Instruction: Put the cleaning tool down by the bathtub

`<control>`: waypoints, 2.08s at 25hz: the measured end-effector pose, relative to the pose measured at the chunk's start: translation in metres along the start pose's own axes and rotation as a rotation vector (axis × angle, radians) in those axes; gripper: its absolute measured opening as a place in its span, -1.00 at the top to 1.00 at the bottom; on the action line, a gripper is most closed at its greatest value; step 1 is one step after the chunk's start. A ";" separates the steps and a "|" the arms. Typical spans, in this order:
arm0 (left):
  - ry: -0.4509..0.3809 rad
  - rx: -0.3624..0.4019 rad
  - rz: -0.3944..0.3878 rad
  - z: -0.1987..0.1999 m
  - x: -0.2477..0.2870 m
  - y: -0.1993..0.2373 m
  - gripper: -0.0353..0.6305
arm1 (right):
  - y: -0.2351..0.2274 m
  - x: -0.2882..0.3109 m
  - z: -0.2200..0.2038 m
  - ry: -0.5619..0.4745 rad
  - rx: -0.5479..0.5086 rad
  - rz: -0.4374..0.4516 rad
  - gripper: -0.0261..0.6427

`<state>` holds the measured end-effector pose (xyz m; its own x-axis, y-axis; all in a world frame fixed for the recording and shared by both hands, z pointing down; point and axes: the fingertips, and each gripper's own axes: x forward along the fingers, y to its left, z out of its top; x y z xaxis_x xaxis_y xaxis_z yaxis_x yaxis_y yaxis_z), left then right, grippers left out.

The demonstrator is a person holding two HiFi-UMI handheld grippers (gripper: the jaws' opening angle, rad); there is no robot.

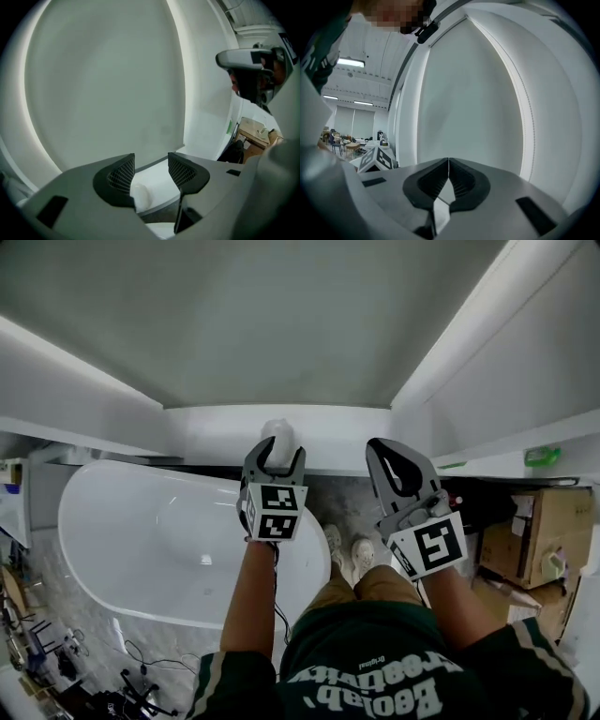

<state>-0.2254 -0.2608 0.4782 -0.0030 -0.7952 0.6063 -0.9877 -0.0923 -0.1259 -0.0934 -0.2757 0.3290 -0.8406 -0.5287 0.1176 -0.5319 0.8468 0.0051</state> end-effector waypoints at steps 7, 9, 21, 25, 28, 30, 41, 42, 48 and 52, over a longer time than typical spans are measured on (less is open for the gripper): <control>-0.182 0.036 0.049 0.081 -0.096 -0.035 0.24 | -0.002 -0.044 0.040 -0.071 0.007 0.044 0.87; -0.239 0.061 0.065 0.105 -0.122 -0.047 0.24 | -0.003 -0.055 0.056 -0.102 0.006 0.059 0.87; -0.547 0.182 0.197 0.196 -0.257 -0.107 0.50 | 0.015 -0.124 0.142 -0.303 -0.018 0.184 0.87; -0.583 0.202 0.232 0.199 -0.285 -0.124 0.67 | 0.023 -0.147 0.156 -0.357 -0.038 0.213 0.87; -0.614 0.199 0.247 0.197 -0.304 -0.140 0.86 | 0.033 -0.163 0.161 -0.380 -0.057 0.230 0.87; -0.640 0.192 0.230 0.196 -0.312 -0.150 0.86 | 0.040 -0.171 0.165 -0.392 -0.072 0.243 0.87; -0.741 0.221 0.250 0.206 -0.333 -0.164 0.87 | 0.057 -0.190 0.164 -0.354 -0.212 0.233 0.88; -0.741 0.212 0.243 0.205 -0.333 -0.164 0.87 | 0.057 -0.190 0.164 -0.353 -0.208 0.236 0.88; -0.738 0.227 0.258 0.206 -0.327 -0.165 0.87 | 0.054 -0.190 0.165 -0.361 -0.196 0.243 0.88; -0.763 0.201 0.242 0.208 -0.326 -0.168 0.87 | 0.051 -0.189 0.162 -0.357 -0.197 0.244 0.88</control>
<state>-0.0263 -0.1106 0.1386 -0.0335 -0.9887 -0.1460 -0.9264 0.0856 -0.3668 0.0218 -0.1421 0.1465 -0.9395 -0.2711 -0.2096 -0.3143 0.9254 0.2117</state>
